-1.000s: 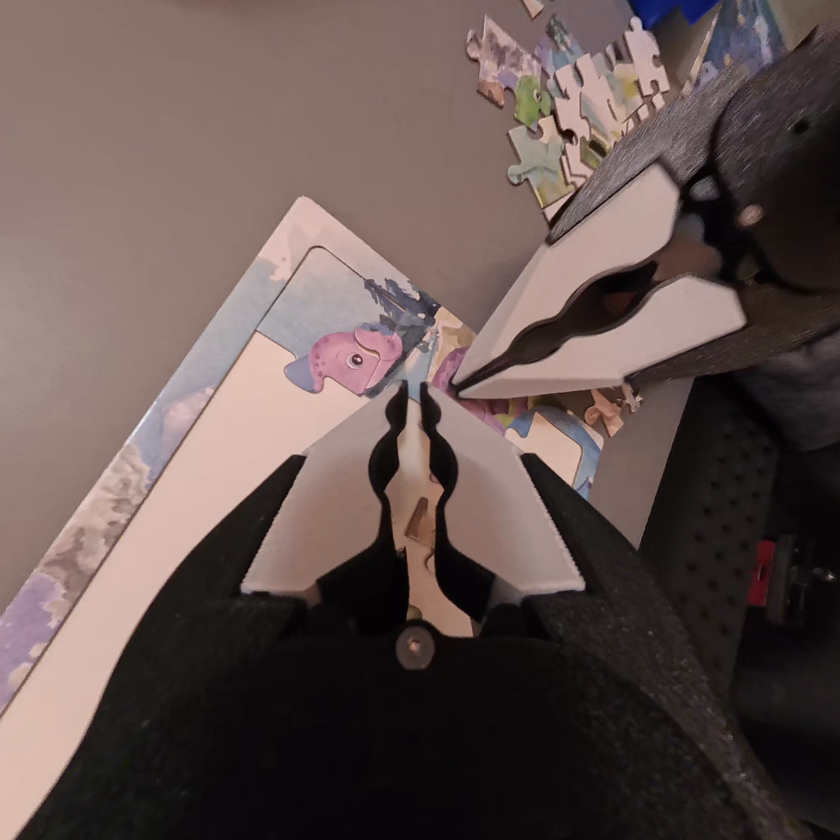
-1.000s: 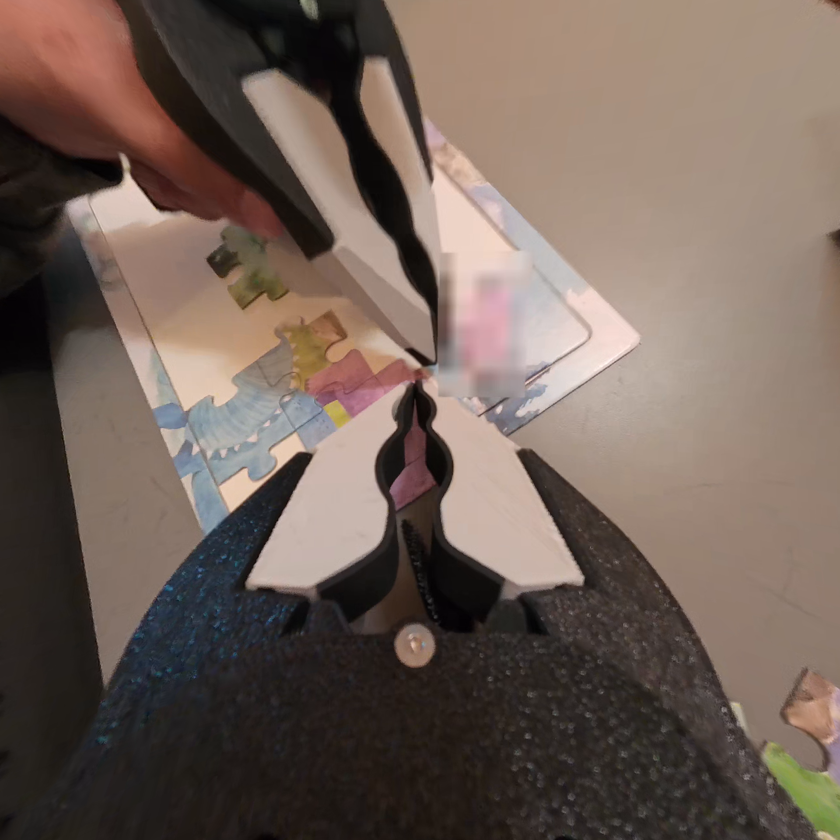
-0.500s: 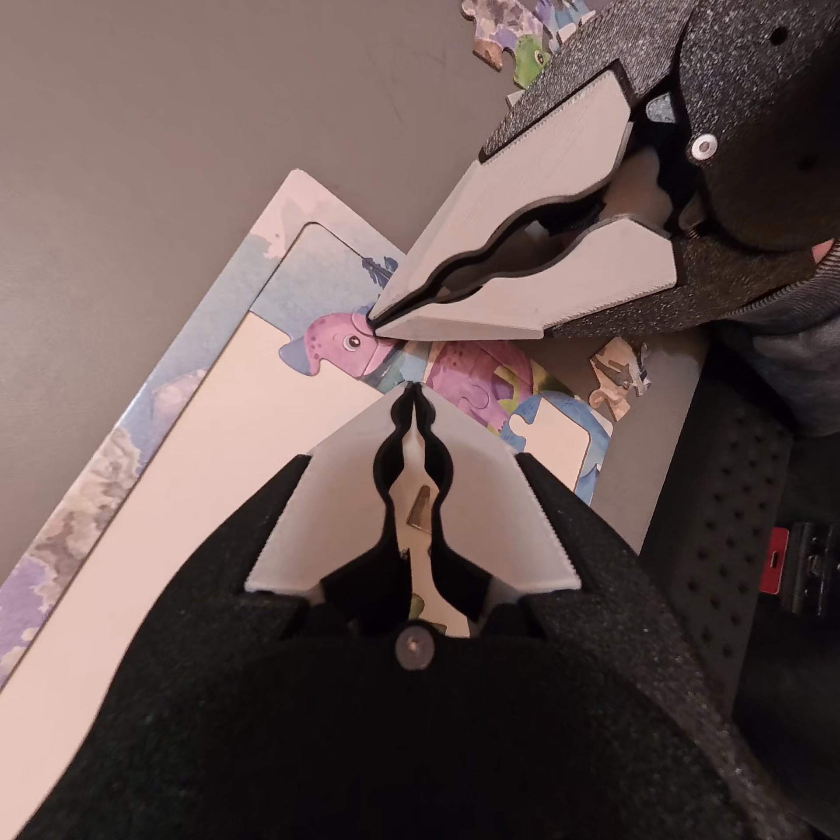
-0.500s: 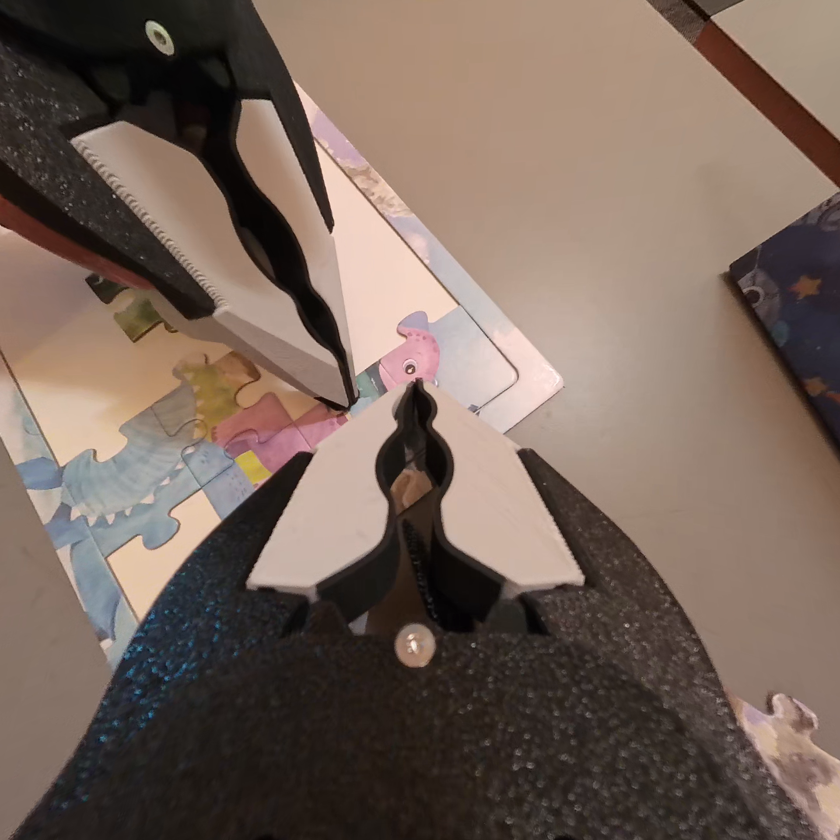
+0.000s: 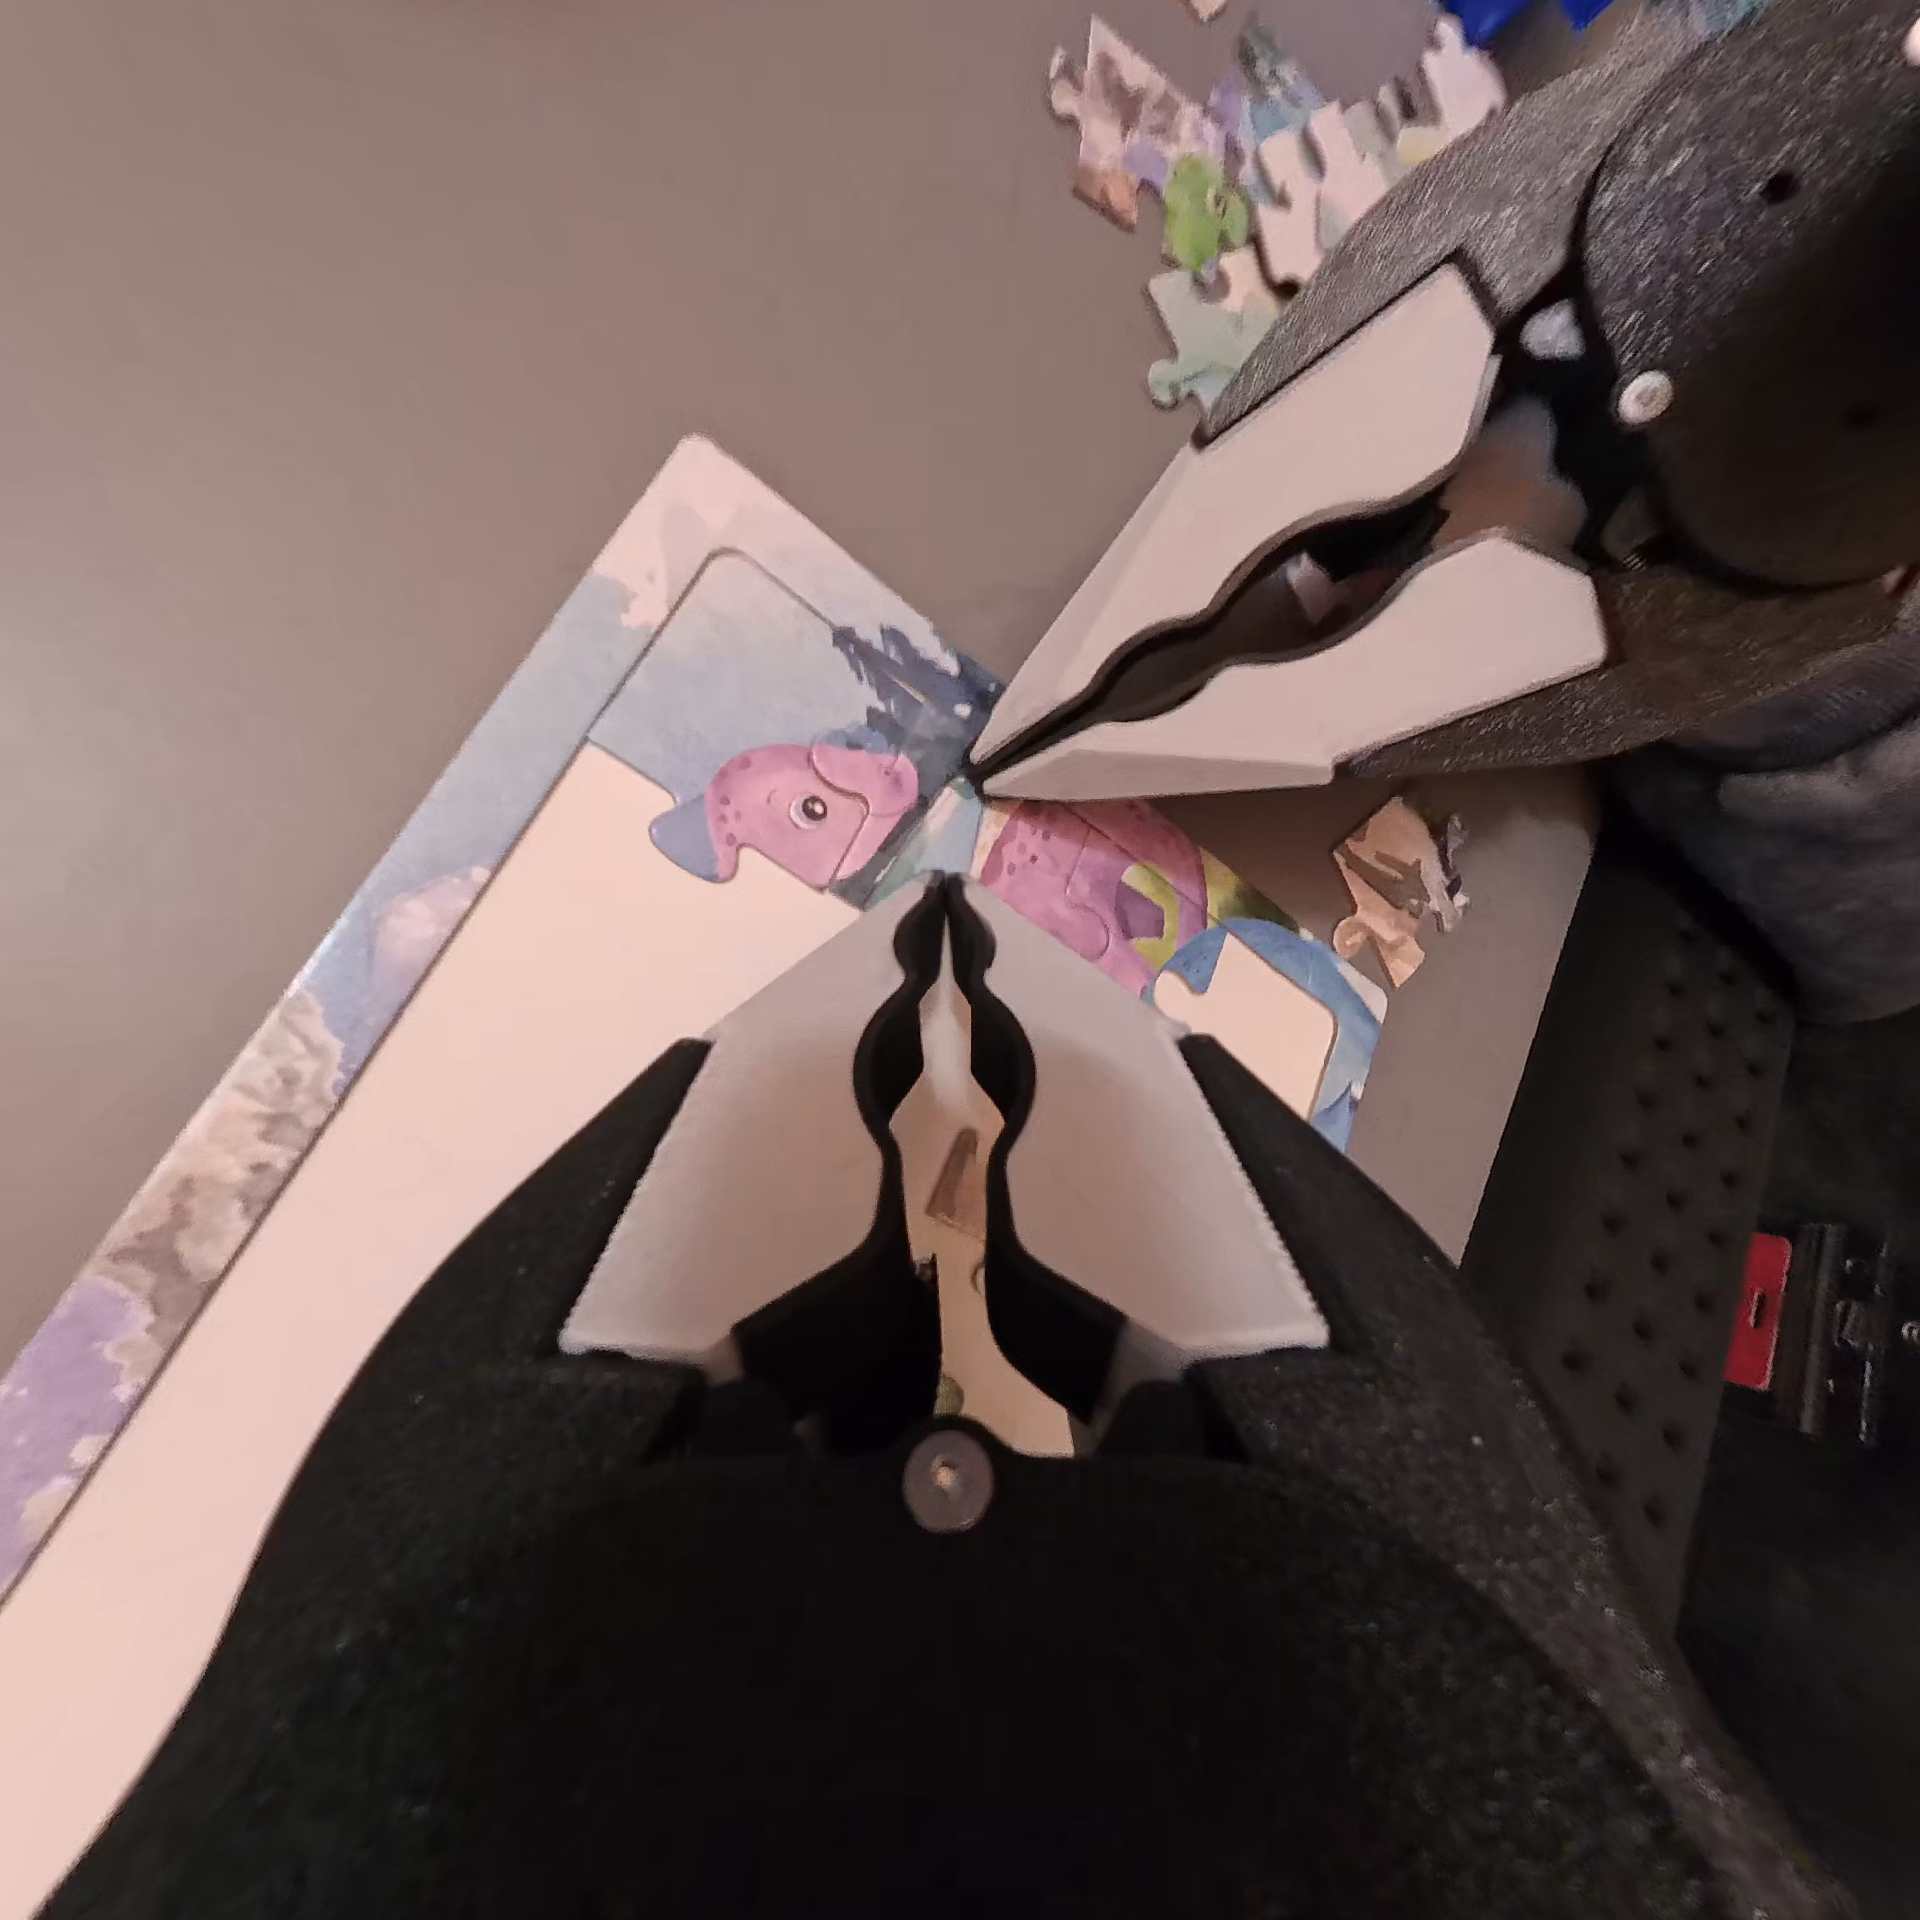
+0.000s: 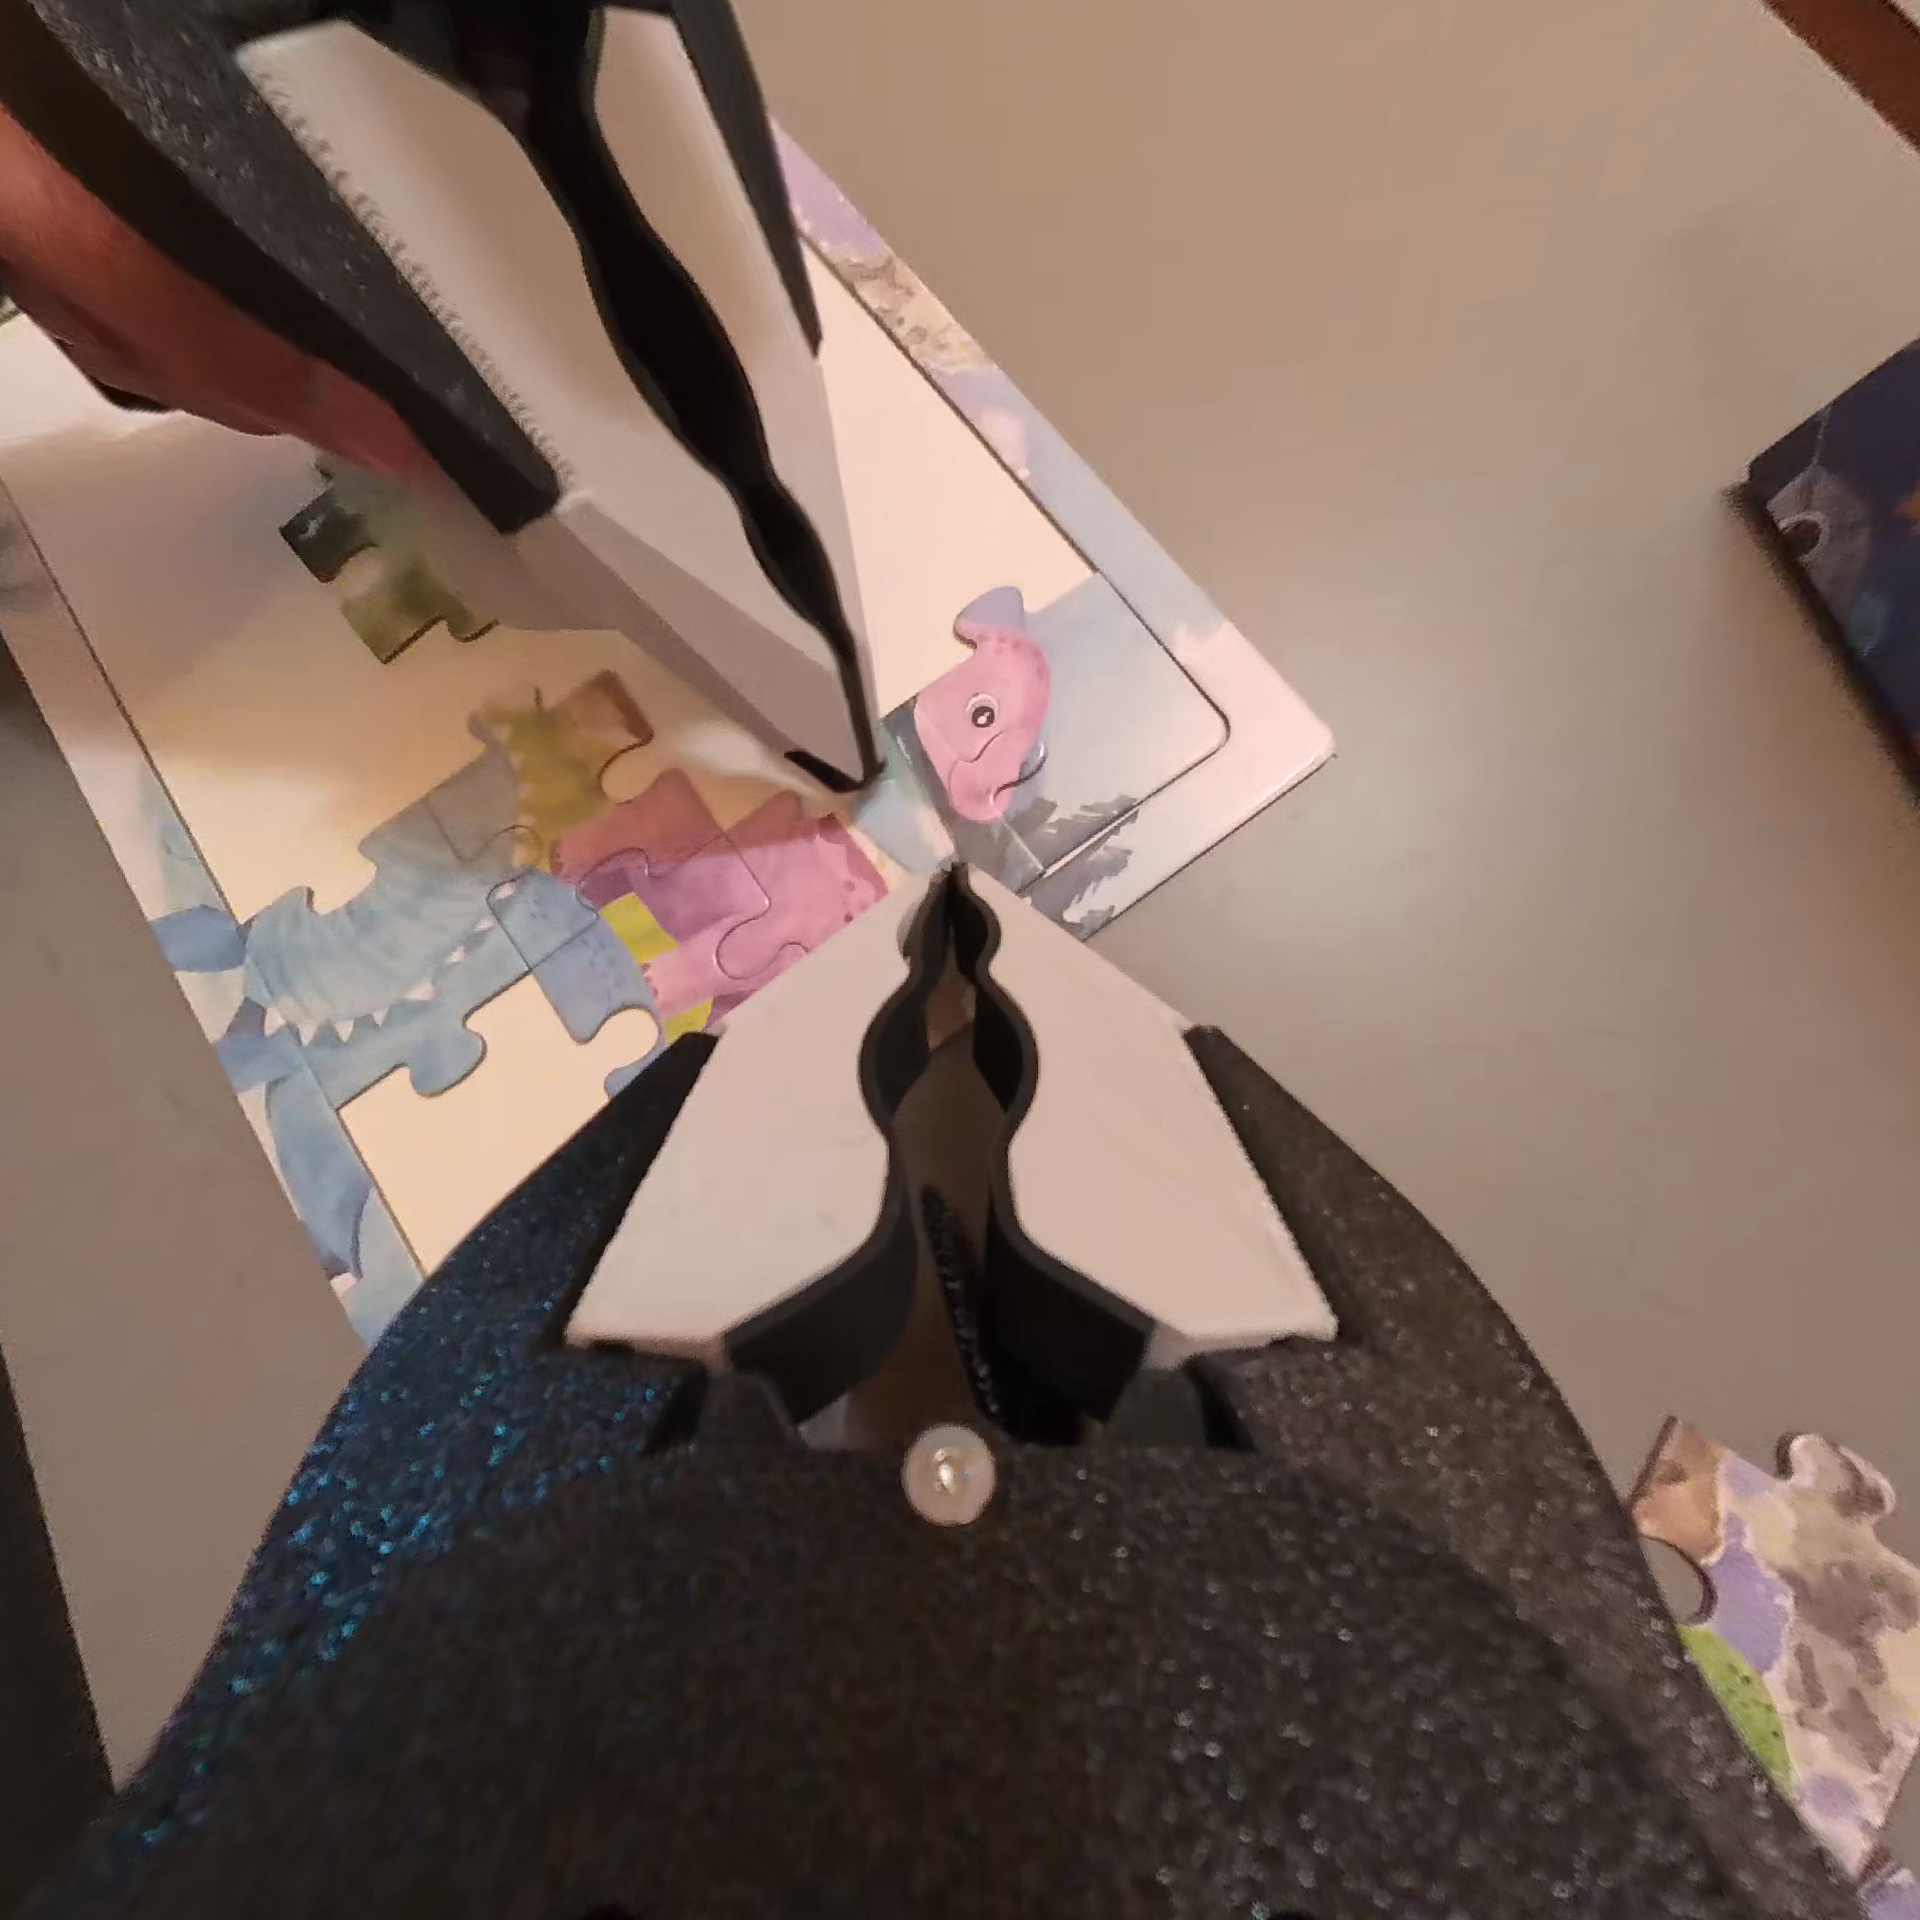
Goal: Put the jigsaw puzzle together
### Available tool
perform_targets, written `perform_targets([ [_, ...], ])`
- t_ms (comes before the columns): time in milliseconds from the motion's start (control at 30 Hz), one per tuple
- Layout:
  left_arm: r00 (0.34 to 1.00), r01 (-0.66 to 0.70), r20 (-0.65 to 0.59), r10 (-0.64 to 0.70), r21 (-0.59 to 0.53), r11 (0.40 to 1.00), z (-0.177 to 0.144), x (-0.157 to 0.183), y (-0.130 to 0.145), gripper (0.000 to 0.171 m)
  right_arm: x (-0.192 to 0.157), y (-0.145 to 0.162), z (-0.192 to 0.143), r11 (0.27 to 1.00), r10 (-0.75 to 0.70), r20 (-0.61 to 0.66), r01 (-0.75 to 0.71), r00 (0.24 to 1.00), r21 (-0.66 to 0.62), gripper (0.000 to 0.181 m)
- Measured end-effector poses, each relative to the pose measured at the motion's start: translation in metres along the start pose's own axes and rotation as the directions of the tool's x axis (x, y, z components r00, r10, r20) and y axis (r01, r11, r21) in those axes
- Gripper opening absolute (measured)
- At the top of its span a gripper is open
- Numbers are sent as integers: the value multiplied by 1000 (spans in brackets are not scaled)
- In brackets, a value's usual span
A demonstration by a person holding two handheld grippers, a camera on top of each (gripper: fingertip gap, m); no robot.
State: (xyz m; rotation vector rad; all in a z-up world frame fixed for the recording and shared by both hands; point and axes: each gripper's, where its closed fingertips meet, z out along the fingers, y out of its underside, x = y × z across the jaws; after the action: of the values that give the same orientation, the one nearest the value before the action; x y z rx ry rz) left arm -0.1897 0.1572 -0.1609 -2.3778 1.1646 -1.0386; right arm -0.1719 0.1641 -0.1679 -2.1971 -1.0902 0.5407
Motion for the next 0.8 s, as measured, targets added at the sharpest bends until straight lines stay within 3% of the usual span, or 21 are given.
perform_targets([
  [300,1000,9,17,-9,17,1000,6,-4,-3,0,-1,-3,-1,1000,-23,12,23,1000,-21,0],
  [467,1000,31,-1,-31,23,999,6,-4,-4,0,14,-39,-9,993,17,-53,-11,998,120,0],
  [567,1000,16,20,-16,13,1000,6,-5,-3,0,7,-13,12,999,-31,-31,32,999,7,0],
  [800,999,6,41,-6,12,1000,7,-4,-5,0,9,-14,9,1000,-20,-42,21,999,20,0],
])
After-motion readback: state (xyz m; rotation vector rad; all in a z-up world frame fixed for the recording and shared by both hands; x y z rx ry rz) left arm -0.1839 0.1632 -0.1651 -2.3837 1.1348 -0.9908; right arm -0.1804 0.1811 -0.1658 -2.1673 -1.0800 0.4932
